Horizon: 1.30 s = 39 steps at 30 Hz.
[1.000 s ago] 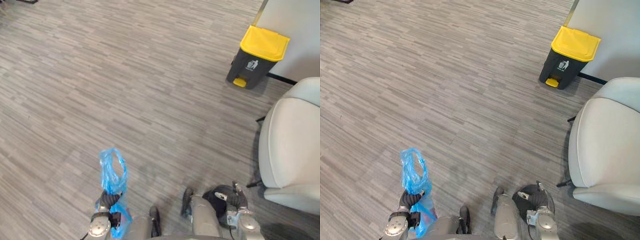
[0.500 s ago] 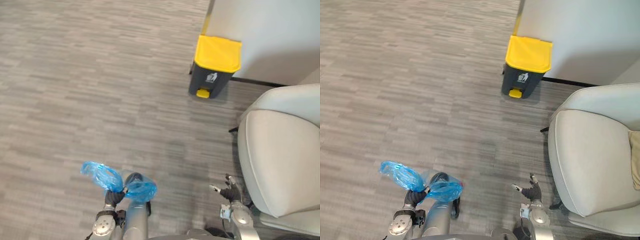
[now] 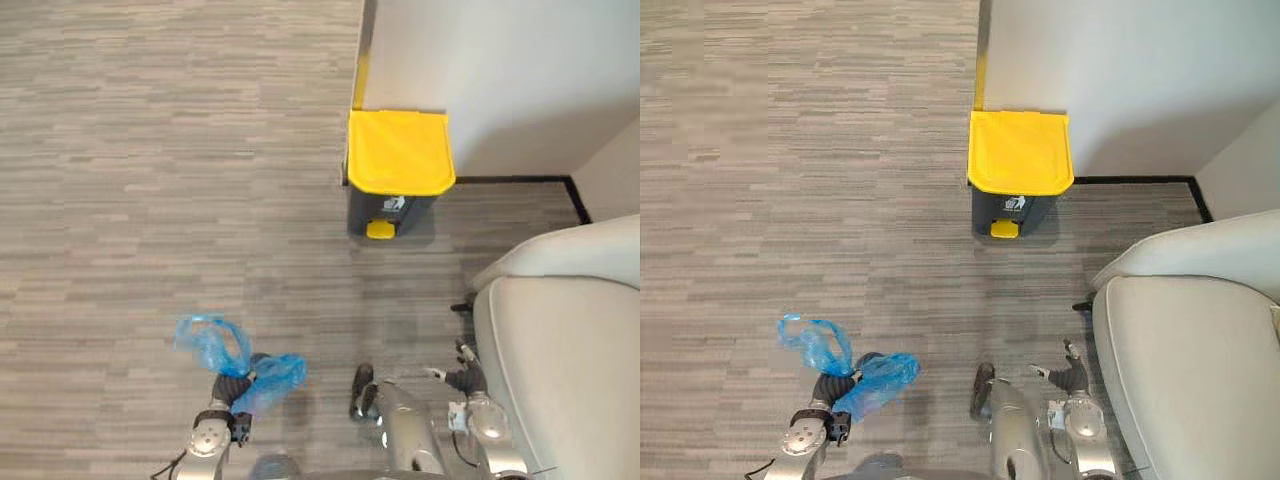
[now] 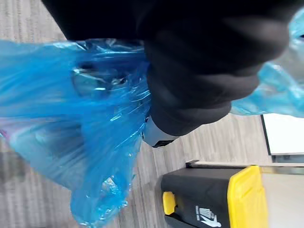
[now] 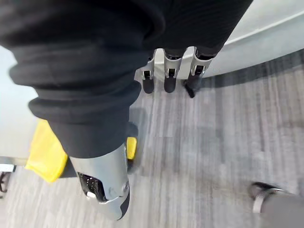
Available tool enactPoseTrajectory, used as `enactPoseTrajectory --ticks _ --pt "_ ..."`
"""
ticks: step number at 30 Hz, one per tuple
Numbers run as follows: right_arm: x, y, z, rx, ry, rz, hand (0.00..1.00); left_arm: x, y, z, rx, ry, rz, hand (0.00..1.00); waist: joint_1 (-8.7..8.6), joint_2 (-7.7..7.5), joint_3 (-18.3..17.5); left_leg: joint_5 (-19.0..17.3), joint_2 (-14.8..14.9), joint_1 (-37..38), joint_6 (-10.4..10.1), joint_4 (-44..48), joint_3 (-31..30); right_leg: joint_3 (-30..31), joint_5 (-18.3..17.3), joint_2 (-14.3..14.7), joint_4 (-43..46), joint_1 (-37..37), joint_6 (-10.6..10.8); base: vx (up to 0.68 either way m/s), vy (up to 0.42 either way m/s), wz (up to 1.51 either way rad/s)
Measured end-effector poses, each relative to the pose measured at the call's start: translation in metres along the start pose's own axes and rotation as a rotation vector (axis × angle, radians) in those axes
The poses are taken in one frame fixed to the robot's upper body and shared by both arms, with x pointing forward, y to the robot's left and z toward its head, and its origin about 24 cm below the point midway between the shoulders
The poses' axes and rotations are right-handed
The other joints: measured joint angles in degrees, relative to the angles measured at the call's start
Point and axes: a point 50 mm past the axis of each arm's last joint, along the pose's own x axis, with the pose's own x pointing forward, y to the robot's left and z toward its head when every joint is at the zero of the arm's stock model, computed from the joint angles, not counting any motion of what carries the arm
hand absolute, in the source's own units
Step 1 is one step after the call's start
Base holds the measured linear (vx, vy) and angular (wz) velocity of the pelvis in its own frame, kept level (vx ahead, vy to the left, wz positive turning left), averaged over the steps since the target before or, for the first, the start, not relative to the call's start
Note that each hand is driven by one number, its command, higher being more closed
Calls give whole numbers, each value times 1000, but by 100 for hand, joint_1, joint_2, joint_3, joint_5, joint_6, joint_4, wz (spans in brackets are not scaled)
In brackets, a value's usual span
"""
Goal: Gather rubbish on tea table into small bin, then transfer packed bag to large trash can.
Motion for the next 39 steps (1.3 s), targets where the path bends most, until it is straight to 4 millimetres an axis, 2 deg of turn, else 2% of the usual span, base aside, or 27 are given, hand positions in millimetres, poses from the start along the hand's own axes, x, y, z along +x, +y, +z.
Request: enactPoseTrajectory --ticks 1,2,3,4,5,6,7,8,9,11,12,14,15,18,20,21,22,25,28,31,34,35,36,37,38,39 --pt "0 3 3 16 -13 2 0 0 0 2 -1 -8 -1 100 61 -104 35 -181 -94 -330 136 -344 27 122 -39 -15 -253 320 54 577 26 -71" --pt "0 3 4 26 -20 2 0 0 0 3 -1 -16 -1 100 146 -208 3 -266 -251 -685 189 -1279 3 306 -81 -36 -502 580 122 531 65 -65" --pt "1 3 5 29 -25 -1 0 0 0 3 -2 -17 1 100 202 -219 6 -253 -338 -857 176 -1856 -37 409 -124 -38 -553 698 187 649 128 -84" --pt "3 1 6 35 -27 -11 0 0 0 3 -4 -17 0 100 272 -195 19 -115 -481 -1087 47 -3038 -207 596 -270 -40 -567 871 316 552 154 -72" --pt "3 0 6 39 -24 -19 0 -2 0 0 -5 -5 2 100 273 -163 16 136 -543 -1150 -94 -3831 -329 706 -407 -30 -565 1016 435 571 217 -82" --pt "2 -1 4 39 -18 -22 0 -6 0 -5 -6 10 3 100 280 -135 -1 738 -544 -1110 -104 -4438 -423 841 -577 -20 -542 1133 556 581 281 -104" --pt "0 0 -1 40 -3 -20 0 -12 1 -14 -11 42 9 100 382 -163 -78 1419 -583 -992 187 -4347 -454 1132 -844 -46 -381 1237 731 690 330 -94" --pt "-4 2 -5 48 9 -17 0 -11 2 -13 -7 41 10 100 381 -384 -166 1013 -757 -1010 278 -4067 -260 1247 -963 -335 -148 1189 857 580 271 -75" --pt "-6 2 -9 45 19 -18 0 -10 2 -12 -6 35 12 100 376 -432 -183 839 -792 -992 299 -3956 -139 1264 -992 -433 52 1145 912 560 243 -48" --pt "-7 4 -9 43 23 -10 0 -11 -1 -12 -14 39 7 100 392 -453 -171 475 -894 -727 545 -3733 125 1213 -873 -711 1011 883 1183 511 256 -54" --pt "-6 10 -9 34 24 12 0 -13 1 -15 -8 48 9 100 308 -437 -161 240 -951 -324 670 -3796 261 1145 -731 -931 2067 509 1549 464 235 -34" --pt "-6 17 -10 37 38 27 0 -13 3 -14 1 43 8 100 209 -421 -154 144 -968 78 688 -3956 295 872 -856 -1061 2540 292 1356 455 171 -14" --pt "-6 22 -9 38 36 40 0 -11 7 -10 13 26 14 100 133 -397 -146 144 -956 382 689 -4178 290 510 -932 -1081 2475 49 1227 360 90 1" --pt "-5 22 -7 31 29 43 0 -8 10 -6 27 12 15 100 99 -394 -147 145 -946 645 687 -4364 227 278 -928 -1003 1740 -262 1202 309 9 19" --pt "-6 21 -9 29 38 42 0 -7 9 -5 25 8 14 100 110 -406 -156 118 -953 778 632 -4346 180 279 -555 -875 738 -362 1054 323 -79 36" --pt "-7 22 -11 30 46 43 0 -8 13 -6 32 12 21 100 128 -482 -201 36 -1039 874 491 -4318 134 313 316 -849 -9 -287 918 306 -126 35" --pt "-7 15 -15 13 60 29 0 -8 7 -11 14 36 14 100 109 -304 -262 -64 -1004 951 333 -4314 -4 262 507 -813 -61 -190 876 307 -99 29" --pt "-9 -1 -23 -1 84 -18 0 -15 -3 -18 -19 61 7 100 138 23 -505 -74 -745 1166 264 -4433 -13 158 571 -537 -701 293 794 301 -88 -1" --pt "-15 -13 -32 4 115 -68 0 -14 -4 -18 -19 59 7 100 110 42 -568 36 -734 1339 91 -4513 -65 71 575 -505 -975 647 788 197 -48 9" --pt "-21 -23 -42 -10 144 -92 0 -13 -4 -17 -11 55 5 100 106 55 -663 45 -741 1305 78 -4436 -147 -94 589 -534 -1152 818 810 106 13 28" --pt "-23 -25 -47 -5 170 -112 0 -14 -4 -17 -9 57 3 100 111 9 -686 51 -744 1099 68 -4007 75 -316 672 -640 -1336 954 896 64 58 33" --pt "-20 -25 -44 2 162 -122 0 -13 -4 -17 -9 58 3 100 137 -58 -663 79 -754 778 -16 -3503 172 -368 744 -769 -1410 1023 910 10 105 25" --pt "-18 -21 -43 11 161 -115 0 -14 -4 -18 -8 61 1 100 154 -140 -628 -75 -765 633 48 -3353 231 -362 753 -860 -1411 1031 922 5 130 32" --pt "-15 -22 -42 11 163 -117 0 -14 -5 -20 -6 67 -2 100 141 -45 -674 -31 -653 671 75 -4008 311 -410 776 -859 -1411 1037 959 -1 118 23" --pt "-14 -25 -41 7 163 -126 0 -15 -6 -20 -6 70 -4 100 116 24 -693 72 -578 702 2 -4221 317 -432 792 -804 -1428 1033 998 30 126 0" --pt "-9 -20 -38 15 167 -113 0 -15 -1 -23 4 79 6 100 232 13 -716 49 -662 800 0 -4341 401 -350 872 -824 -1513 1011 1103 1 140 -19"
